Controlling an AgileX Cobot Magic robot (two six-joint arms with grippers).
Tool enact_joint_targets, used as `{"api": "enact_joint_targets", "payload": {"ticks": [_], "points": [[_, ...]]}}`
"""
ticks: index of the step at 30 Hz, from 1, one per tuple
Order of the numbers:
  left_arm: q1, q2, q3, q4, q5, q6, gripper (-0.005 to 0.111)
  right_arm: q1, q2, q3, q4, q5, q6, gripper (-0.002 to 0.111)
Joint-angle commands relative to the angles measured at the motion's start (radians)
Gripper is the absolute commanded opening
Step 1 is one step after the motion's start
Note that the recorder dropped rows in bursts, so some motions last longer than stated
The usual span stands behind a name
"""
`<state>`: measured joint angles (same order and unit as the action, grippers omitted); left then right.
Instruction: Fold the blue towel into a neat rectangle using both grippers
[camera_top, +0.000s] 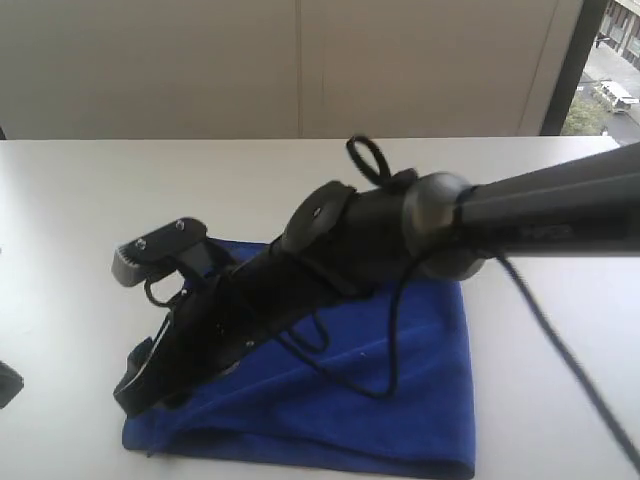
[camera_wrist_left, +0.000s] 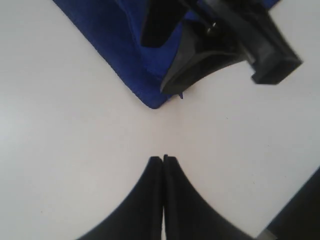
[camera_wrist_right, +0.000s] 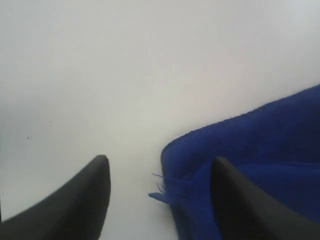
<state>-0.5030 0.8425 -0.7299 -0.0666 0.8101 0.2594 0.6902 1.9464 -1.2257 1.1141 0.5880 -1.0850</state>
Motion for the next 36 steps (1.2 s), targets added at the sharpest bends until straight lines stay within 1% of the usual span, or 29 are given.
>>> {"api": "enact_joint_targets", "payload": {"ticks": [1,5,9,11,14,18,24,30,31,33,36], "points": [[0.002,0.005,0.001,-0.001,-0.043,-0.054,0.000,-0.015,-0.093,-0.008,-0.270,-0.014,0.131,0.053],[0.002,0.074,-0.030,0.001,0.022,-0.062,0.000,0.016,-0.086,-0.008,-0.393,0.010,0.139,0.053],[0.002,0.209,-0.114,0.023,0.218,-0.042,0.000,0.076,-0.046,-0.008,-0.480,-0.025,0.138,0.052],[0.002,0.262,-0.139,0.018,0.258,-0.024,0.000,0.113,-0.018,-0.008,-0.543,-0.067,0.138,0.052],[0.002,0.306,-0.140,0.016,0.226,-0.019,0.000,0.160,0.015,-0.008,-0.635,-0.144,0.145,0.052],[0.002,0.308,-0.140,0.016,0.230,-0.019,0.000,0.182,0.055,-0.008,-0.700,-0.194,0.147,0.052],[0.002,0.298,-0.138,0.016,0.211,-0.019,0.000,0.182,0.083,-0.008,-0.707,-0.236,0.159,0.044],[0.002,0.298,-0.138,0.016,0.207,-0.019,0.000,0.182,0.080,-0.008,-0.701,-0.267,0.180,0.043],[0.002,0.298,-0.138,0.016,0.207,-0.019,0.000,0.182,0.080,-0.008,-0.701,-0.267,0.187,0.042],[0.002,0.298,-0.138,0.016,0.207,-0.019,0.000,0.182,0.080,-0.008,-0.701,-0.267,0.193,0.034],[0.002,0.298,-0.138,0.016,0.202,-0.019,0.000,0.182,0.080,-0.008,-0.701,-0.267,0.193,0.016]]}}
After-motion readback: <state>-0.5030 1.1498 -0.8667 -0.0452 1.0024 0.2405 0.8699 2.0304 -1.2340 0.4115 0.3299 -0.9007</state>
